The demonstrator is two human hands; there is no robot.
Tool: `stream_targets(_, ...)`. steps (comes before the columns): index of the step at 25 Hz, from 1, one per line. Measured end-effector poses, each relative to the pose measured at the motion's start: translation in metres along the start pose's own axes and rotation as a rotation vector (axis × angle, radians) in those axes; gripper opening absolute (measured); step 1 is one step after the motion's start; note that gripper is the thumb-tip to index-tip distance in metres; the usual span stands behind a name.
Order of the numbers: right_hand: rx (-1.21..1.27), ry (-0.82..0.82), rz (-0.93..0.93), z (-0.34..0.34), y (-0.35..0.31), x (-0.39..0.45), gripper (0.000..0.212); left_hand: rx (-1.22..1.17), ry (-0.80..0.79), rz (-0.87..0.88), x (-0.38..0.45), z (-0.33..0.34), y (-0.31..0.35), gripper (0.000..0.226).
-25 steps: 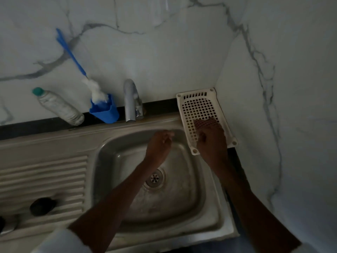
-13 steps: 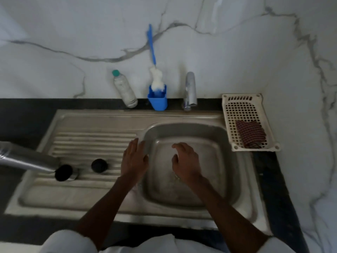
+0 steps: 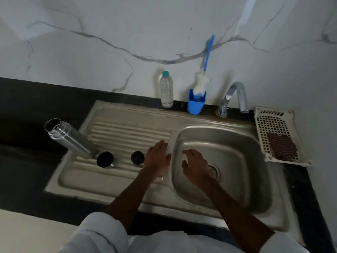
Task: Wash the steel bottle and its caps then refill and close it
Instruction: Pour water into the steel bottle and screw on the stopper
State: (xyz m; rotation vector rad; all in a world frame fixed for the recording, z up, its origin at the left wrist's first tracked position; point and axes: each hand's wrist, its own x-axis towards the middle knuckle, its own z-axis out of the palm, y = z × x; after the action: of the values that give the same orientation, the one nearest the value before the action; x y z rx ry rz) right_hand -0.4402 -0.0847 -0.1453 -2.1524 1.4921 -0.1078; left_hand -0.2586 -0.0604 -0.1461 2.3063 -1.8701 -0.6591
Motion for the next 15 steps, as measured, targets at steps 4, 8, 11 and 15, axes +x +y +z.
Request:
stream_targets(4,0.124,0.078,-0.017,-0.009,-0.030,0.031,0.053,0.085,0.051,0.015,0.027,-0.017,-0.027,0.074)
stream_targets(8,0.232,0.168,-0.020,-0.036,-0.060,0.083,0.057,0.092,0.021,-0.046,0.069,-0.043,-0.060,0.086)
stream_targets(11,0.315,0.136,0.037,-0.050,-0.088,0.129,0.075,0.093,-0.109,-0.056,0.102,-0.056,-0.086,0.100)
stream_targets(15,0.558,0.171,0.178,-0.060,-0.119,0.206,0.113,0.049,-0.180,-0.061,0.122,-0.051,-0.091,0.113)
